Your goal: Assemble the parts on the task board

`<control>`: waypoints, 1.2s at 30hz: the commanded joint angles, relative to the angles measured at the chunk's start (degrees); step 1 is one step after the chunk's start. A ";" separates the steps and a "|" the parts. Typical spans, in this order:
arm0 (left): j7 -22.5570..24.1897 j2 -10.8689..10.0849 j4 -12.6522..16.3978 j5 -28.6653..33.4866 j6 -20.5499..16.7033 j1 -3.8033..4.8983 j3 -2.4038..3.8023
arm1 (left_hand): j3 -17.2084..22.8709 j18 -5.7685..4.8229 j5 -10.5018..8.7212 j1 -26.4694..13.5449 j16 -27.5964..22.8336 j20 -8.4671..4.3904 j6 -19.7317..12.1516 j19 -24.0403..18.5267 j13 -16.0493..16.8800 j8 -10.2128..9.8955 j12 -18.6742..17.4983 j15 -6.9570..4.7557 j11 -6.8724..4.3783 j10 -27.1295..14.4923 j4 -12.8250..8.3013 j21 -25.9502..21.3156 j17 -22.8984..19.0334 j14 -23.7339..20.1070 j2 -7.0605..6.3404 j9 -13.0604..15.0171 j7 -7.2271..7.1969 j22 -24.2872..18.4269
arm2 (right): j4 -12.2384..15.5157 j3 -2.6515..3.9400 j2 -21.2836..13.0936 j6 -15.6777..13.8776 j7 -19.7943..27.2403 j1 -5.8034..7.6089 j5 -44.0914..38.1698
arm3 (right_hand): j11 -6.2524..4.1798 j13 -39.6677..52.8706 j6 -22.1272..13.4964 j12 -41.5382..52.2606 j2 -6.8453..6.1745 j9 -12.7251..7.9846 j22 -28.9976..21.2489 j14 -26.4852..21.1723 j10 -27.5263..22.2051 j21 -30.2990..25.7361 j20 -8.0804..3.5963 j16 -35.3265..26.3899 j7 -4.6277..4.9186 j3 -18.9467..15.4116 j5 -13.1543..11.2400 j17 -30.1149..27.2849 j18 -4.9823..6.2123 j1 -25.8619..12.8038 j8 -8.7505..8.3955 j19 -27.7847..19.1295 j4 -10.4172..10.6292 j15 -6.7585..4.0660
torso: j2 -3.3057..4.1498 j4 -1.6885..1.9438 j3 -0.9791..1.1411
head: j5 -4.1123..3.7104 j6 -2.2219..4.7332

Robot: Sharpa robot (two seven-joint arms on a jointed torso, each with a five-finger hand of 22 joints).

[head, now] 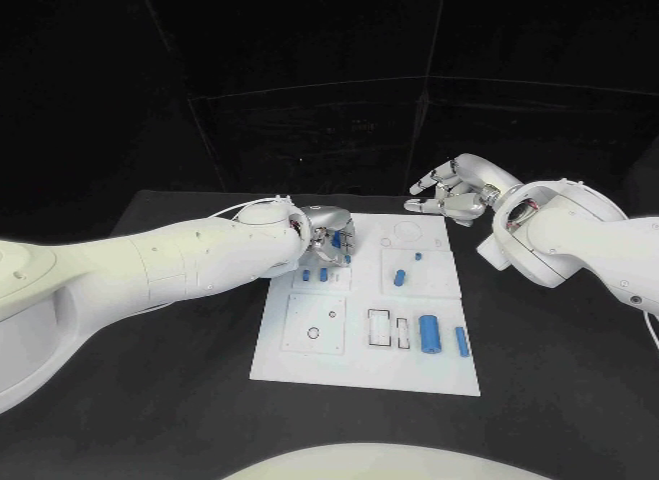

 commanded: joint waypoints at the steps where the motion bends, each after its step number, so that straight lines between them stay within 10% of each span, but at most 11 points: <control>1: -0.43 0.18 -0.08 -1.53 1.33 0.07 0.02 | 0.24 -0.66 0.01 -0.46 0.23 -0.02 0.53 0.47 -0.14 -0.39 -0.34 -0.05 -0.04 0.56 -0.17 0.33 -0.06 0.59 0.01 -0.11 -0.05 0.24 | -0.03 0.04 0.03 -0.05 0.45 0.12 -0.19 | 0.13 -0.04 -0.26 0.33 -0.05 -0.06 -0.06 0.44 -0.25 -0.18 0.05 -0.30 0.02 -0.23 0.18 0.10 1.12 -0.42 0.17 0.31 -0.04 -0.21 | 0.00 -0.02 0.00 | 0.00 -0.06; 22: -1.33 1.48 -1.73 -2.67 2.65 0.03 0.03 | 3.13 -1.29 0.01 -0.57 0.44 -0.72 4.45 2.09 -1.50 -1.03 -1.90 -0.94 -1.07 5.86 -0.66 3.12 -0.35 1.37 1.69 -0.96 -0.78 3.31 | -0.09 0.04 0.23 0.03 0.46 0.12 -0.19 | 0.13 -0.04 -0.26 0.33 -0.05 -0.06 -0.06 0.44 -0.25 -0.18 0.05 -0.30 0.02 -0.23 0.18 0.10 1.12 -0.42 0.17 0.31 -0.04 -0.21 | -0.01 -0.04 0.03 | -0.12 -0.13; 36: 1.94 0.00 -0.32 -2.00 -5.12 -0.07 0.06 | 6.14 -1.58 0.03 -0.49 0.27 -1.46 7.21 2.71 -1.88 -2.07 -4.63 -1.54 -1.68 9.65 -2.29 4.17 -1.04 1.60 1.87 -1.41 -0.96 4.68 | -0.06 0.04 0.29 0.03 0.52 0.12 -0.19 | 0.13 0.04 -0.29 0.43 0.02 -0.06 -0.06 0.45 -0.20 -0.19 0.05 -0.30 0.02 -0.23 0.27 0.13 1.12 -0.37 0.18 0.32 -0.06 -0.21 | -0.05 -0.08 0.06 | -0.35 0.22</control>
